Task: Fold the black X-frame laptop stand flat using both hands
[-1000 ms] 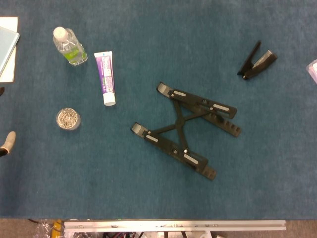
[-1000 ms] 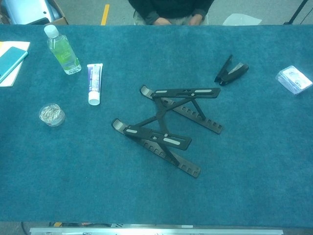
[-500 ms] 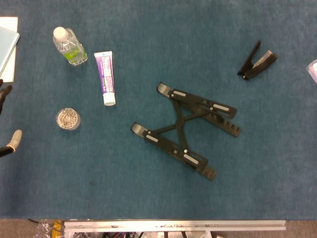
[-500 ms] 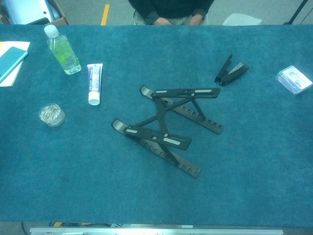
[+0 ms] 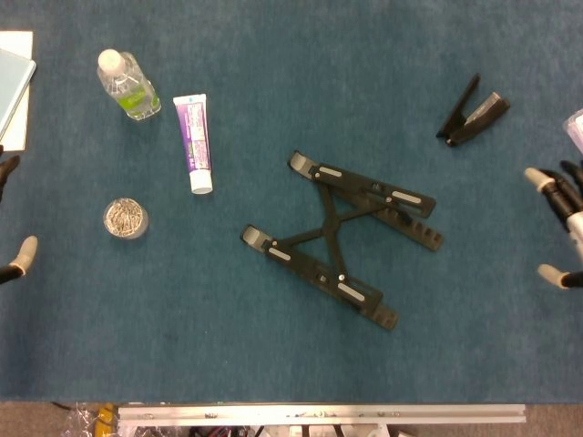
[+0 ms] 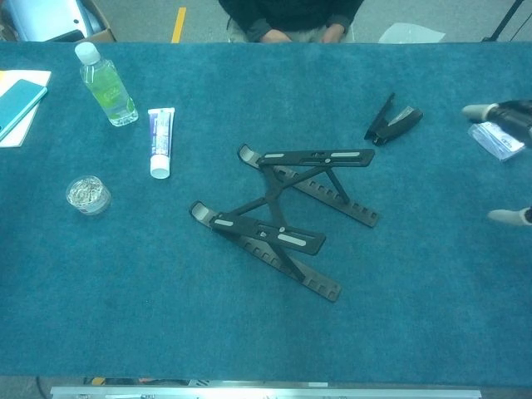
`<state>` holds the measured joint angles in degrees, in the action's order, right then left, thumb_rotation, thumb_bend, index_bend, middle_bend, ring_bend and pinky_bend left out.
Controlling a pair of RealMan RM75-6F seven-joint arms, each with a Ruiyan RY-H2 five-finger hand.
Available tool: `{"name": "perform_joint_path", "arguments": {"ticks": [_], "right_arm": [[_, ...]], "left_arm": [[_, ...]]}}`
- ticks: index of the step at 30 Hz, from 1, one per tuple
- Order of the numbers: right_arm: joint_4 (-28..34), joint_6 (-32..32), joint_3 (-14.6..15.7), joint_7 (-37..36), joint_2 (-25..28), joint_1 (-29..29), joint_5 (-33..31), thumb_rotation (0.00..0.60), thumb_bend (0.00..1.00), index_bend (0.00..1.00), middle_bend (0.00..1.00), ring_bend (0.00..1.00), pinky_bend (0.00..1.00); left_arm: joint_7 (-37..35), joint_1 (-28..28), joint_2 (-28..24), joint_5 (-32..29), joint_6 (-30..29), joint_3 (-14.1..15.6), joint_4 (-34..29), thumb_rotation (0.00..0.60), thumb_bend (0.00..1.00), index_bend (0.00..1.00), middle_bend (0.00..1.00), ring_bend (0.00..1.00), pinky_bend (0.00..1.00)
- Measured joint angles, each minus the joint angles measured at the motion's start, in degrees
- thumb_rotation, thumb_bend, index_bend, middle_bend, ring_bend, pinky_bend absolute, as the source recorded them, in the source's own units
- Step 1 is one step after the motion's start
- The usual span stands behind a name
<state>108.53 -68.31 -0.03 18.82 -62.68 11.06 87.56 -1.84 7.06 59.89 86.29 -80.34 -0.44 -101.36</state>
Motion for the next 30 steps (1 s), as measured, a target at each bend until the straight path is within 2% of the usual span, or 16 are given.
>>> {"name": "perform_joint_path", "arguments": {"ticks": [13,21,30], "right_arm": [[0.9,4.4,0.9,12.5,-6.7,3.2,-4.8,0.600,0.07,0.03,0.14,0.02,0.01],[0.6,5.3,1.9,15.9,-8.9,3.9,-7.3,0.600,0.08,0.03,0.14,0.02,0.01],[-0.8,6.2,1.2,18.5,-13.2,5.9,-9.7,0.600,0.07,0.03,0.14,0.02,0.01]], "left_arm": [[-4.4,-0.5,0.7,-0.3,-0.3,0.0,3.8,0.600,0.34,0.00,0.00,0.00,0.00],[-6.2,-0.5,1.0,0.0,-0.2,0.2,5.4,0.600,0.34,0.00,0.00,0.00,0.00],[-7.6,-0.5,1.1,0.1,-0.2,0.2,6.6,0.600,0.34,0.00,0.00,0.00,0.00]]}}
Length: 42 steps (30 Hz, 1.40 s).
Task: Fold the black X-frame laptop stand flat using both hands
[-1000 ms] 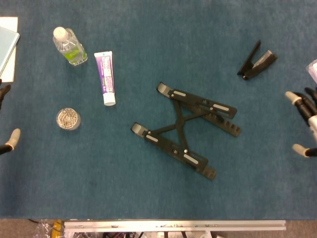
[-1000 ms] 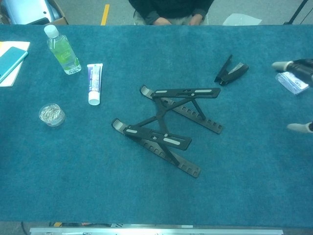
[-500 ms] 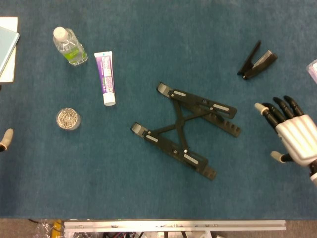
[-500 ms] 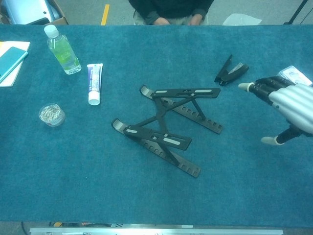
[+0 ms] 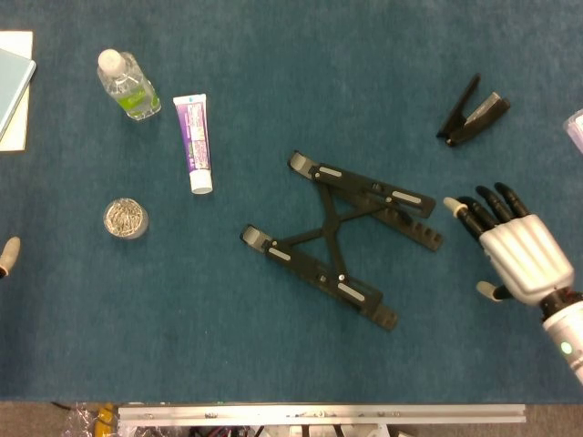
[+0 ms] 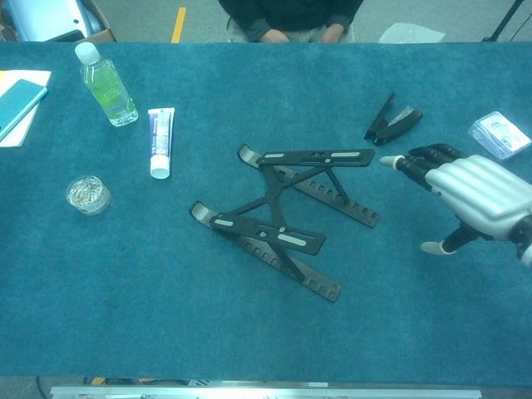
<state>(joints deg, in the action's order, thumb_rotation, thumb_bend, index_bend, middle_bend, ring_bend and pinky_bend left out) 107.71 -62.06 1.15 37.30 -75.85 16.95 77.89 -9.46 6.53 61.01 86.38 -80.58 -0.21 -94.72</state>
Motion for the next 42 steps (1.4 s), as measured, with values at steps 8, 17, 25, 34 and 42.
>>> {"name": "perform_joint_path", "arguments": {"ticks": [8,17,25,34,42], "right_arm": [[-1.2,1.8,-1.5,2.9,-4.5,3.1,-3.1,0.600,0.07,0.03,0.14,0.02,0.01],[-0.2,3.5,-3.4,7.9,-7.6,7.5,-7.2,0.600,0.07,0.03,0.14,0.02,0.01],[1.9,4.2,-6.3,13.1,-9.6,12.6,-12.6,0.600,0.07,0.03,0.14,0.02,0.01],[2.3,4.6,-10.3,18.4,-12.8,20.1,-21.5,0.600,0.08,0.03,0.14,0.02,0.01],[-0.1,4.4,-13.4,20.6,-16.8,27.0,-28.7,0.600,0.07,0.03,0.14,0.02,0.01]], "left_arm": [[-1.2,-0.1,-0.1,-0.1,-0.1,-0.1,0.9,0.600,0.34,0.00,0.00,0.00,0.00],[-2.4,-0.3,-0.2,0.1,-0.6,-0.1,1.7,0.600,0.34,0.00,0.00,0.00,0.00],[-2.9,-0.5,-0.3,0.7,-1.1,0.0,1.8,0.600,0.34,0.00,0.00,0.00,0.00],[-3.1,-0.8,-0.7,1.3,-1.6,0.3,1.6,0.600,0.34,0.00,0.00,0.00,0.00],[-3.5,-1.0,-0.9,1.5,-1.9,0.5,1.8,0.600,0.34,0.00,0.00,0.00,0.00]]}}
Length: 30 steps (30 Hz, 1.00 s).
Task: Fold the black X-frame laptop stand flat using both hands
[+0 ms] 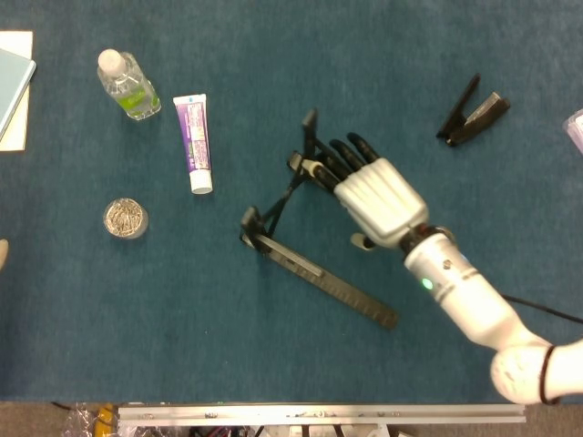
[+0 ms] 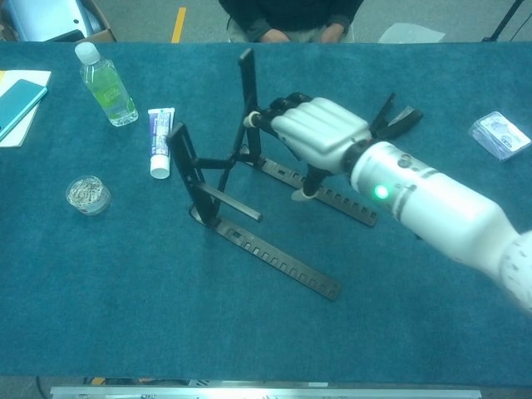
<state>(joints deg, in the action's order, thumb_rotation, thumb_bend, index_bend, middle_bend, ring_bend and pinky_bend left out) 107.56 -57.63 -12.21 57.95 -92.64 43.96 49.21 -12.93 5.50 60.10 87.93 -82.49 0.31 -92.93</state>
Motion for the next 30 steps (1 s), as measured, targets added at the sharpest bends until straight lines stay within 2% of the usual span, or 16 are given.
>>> {"name": "perform_joint_path", "arguments": {"ticks": [7,13,30], "right_arm": [[-4.5,-0.3,-1.6,-0.5,-3.0,4.9,-4.0,0.600,0.07,0.03,0.14,0.02,0.01],[-6.1,-0.8,-1.7,-1.8,-3.9,6.7,-5.0,0.600,0.07,0.03,0.14,0.02,0.01],[-0.5,-4.3,4.7,-7.2,1.5,5.2,-0.9,0.600,0.08,0.03,0.14,0.02,0.01]], "left_arm": [[-0.1,-0.1,-0.1,0.3,-0.2,0.1,-0.1,0.600,0.34,0.00,0.00,0.00,0.00],[-0.2,-0.3,-0.2,0.3,-0.4,0.2,0.0,0.600,0.34,0.00,0.00,0.00,0.00],[0.3,-0.2,0.0,1.1,-0.4,0.4,-0.5,0.600,0.34,0.00,0.00,0.00,0.00]]}}
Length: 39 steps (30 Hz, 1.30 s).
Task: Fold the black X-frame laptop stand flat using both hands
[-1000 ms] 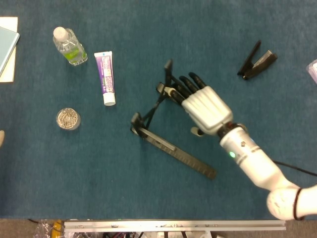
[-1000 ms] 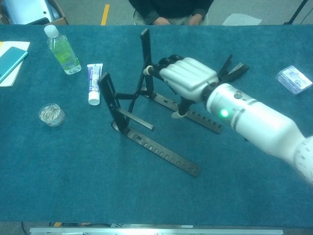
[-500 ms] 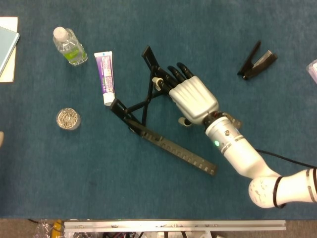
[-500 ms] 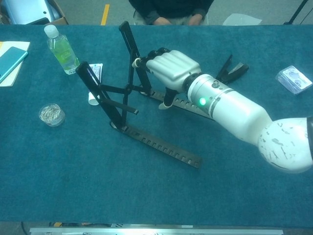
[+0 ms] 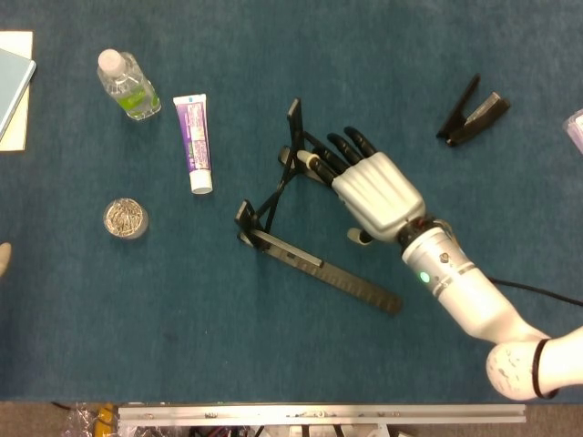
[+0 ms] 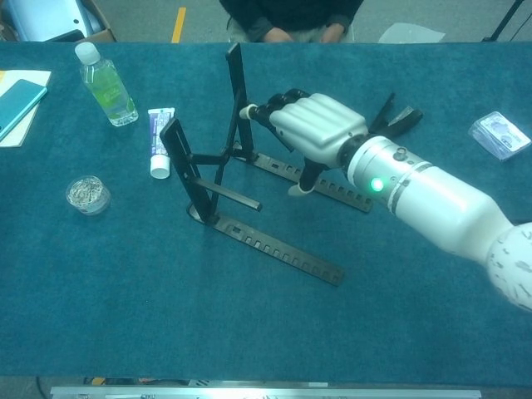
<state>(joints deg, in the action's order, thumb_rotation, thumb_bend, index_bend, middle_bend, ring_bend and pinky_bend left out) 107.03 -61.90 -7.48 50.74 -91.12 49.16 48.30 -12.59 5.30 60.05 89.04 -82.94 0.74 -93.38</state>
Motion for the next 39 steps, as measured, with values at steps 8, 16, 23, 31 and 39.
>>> {"name": "perform_joint_path", "arguments": {"ticks": [8,16,23,31,39], "right_arm": [[2.8,-0.2,1.9,-2.9,2.4,-0.9,1.7,0.600,0.08,0.03,0.14,0.02,0.01],[8.4,-0.4,3.5,-7.3,8.5,-2.6,7.0,0.600,0.08,0.03,0.14,0.02,0.02],[12.2,0.1,5.7,-13.4,14.1,-4.9,13.4,0.600,0.07,0.03,0.18,0.02,0.10],[11.0,0.9,7.7,-18.8,17.5,-7.7,16.5,0.600,0.07,0.07,0.24,0.05,0.19],[9.0,0.4,9.5,-22.9,19.4,-10.7,18.9,0.600,0.07,0.09,0.26,0.07,0.20]], "left_arm": [[0.2,0.6,-0.4,0.6,0.7,0.1,-0.3,0.600,0.34,0.00,0.00,0.00,0.00],[-0.8,2.0,-2.3,2.3,2.3,0.7,-2.5,0.600,0.34,0.00,0.00,0.00,0.00],[-0.2,2.5,-2.6,2.6,3.4,1.2,-3.6,0.600,0.34,0.00,0.00,0.00,0.00],[-0.2,2.6,-2.9,2.9,3.3,1.5,-4.3,0.600,0.34,0.00,0.00,0.00,0.00],[-0.8,2.6,-3.5,3.4,3.3,2.1,-4.7,0.600,0.34,0.00,0.02,0.00,0.00]]}}
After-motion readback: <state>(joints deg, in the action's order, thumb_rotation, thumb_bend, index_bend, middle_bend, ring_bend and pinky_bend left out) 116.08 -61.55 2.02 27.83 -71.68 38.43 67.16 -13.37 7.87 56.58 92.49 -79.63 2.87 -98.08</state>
